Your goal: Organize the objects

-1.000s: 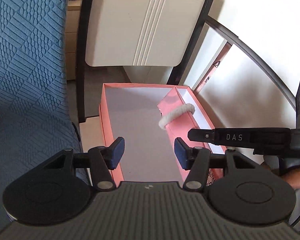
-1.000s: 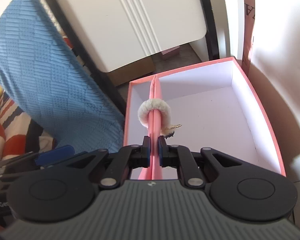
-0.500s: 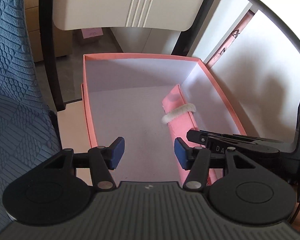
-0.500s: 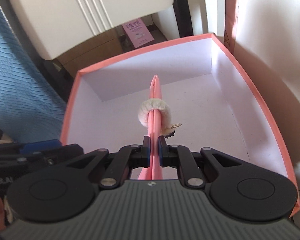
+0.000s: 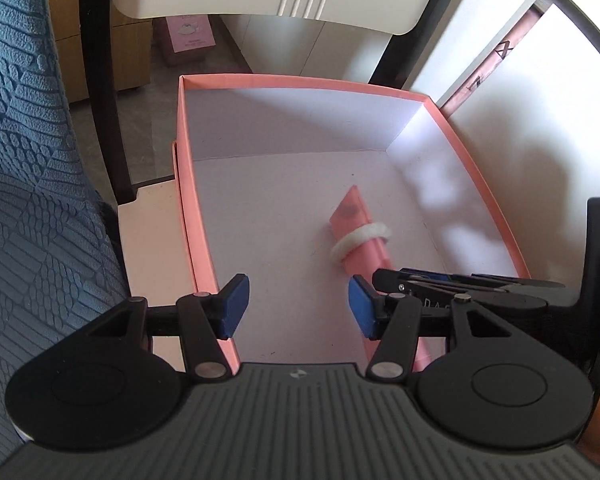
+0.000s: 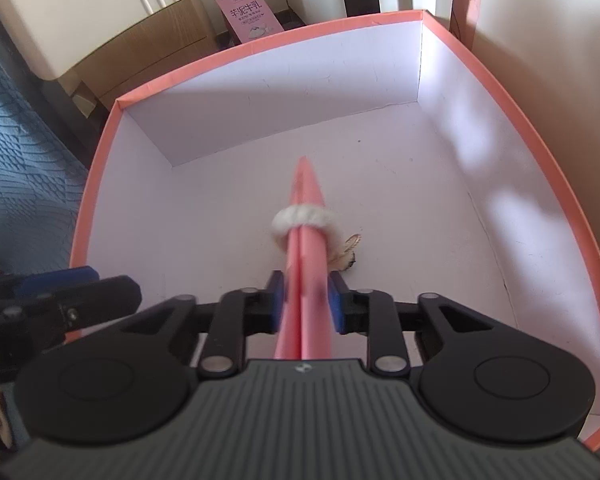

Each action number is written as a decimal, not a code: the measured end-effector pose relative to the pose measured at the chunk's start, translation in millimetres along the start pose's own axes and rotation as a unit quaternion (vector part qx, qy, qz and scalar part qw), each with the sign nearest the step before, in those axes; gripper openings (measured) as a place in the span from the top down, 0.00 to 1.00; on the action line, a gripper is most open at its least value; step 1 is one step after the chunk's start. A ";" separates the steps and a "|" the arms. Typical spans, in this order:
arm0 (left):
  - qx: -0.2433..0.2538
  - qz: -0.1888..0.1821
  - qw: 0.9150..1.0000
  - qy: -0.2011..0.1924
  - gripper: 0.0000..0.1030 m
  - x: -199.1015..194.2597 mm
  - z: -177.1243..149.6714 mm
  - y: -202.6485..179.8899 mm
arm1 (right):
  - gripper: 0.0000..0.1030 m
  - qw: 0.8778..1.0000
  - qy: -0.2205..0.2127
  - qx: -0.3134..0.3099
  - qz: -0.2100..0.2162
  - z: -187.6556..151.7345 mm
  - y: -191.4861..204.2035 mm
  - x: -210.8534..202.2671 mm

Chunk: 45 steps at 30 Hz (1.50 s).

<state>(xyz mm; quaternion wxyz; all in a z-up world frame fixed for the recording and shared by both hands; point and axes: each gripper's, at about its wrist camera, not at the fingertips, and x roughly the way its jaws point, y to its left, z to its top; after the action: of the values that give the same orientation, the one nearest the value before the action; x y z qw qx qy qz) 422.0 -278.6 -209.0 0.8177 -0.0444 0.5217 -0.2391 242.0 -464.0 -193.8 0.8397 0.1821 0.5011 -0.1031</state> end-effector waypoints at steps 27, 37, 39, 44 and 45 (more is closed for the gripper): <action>0.037 -0.001 0.993 -0.113 0.41 -196.8 -55.3 -71.0 | 0.64 0.992 -0.113 -0.032 0.043 -32.4 18.0 -231.1; 0.055 -0.008 0.989 -0.137 0.39 -254.2 -95.5 -83.4 | 0.64 0.987 -0.152 -0.039 0.044 -79.8 26.9 -293.4; 0.057 -0.007 0.988 -0.142 0.35 -263.0 -104.3 -84.2 | 0.64 0.986 -0.157 -0.037 0.044 -90.9 27.9 -300.7; 0.058 -0.008 0.986 -0.155 0.30 -281.8 -124.5 -82.7 | 0.64 0.986 -0.161 -0.028 0.035 -114.7 28.5 -305.7; 0.057 -0.007 0.986 -0.158 0.28 -284.6 -127.9 -82.5 | 0.64 0.986 -0.162 -0.029 0.032 -119.1 29.1 -305.5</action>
<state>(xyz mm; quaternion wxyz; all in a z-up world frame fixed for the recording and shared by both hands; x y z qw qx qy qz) 184.5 -204.2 -3.4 0.8891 -0.0383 0.3713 -0.2648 11.0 -391.6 29.2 0.9175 0.1548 0.3553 -0.0894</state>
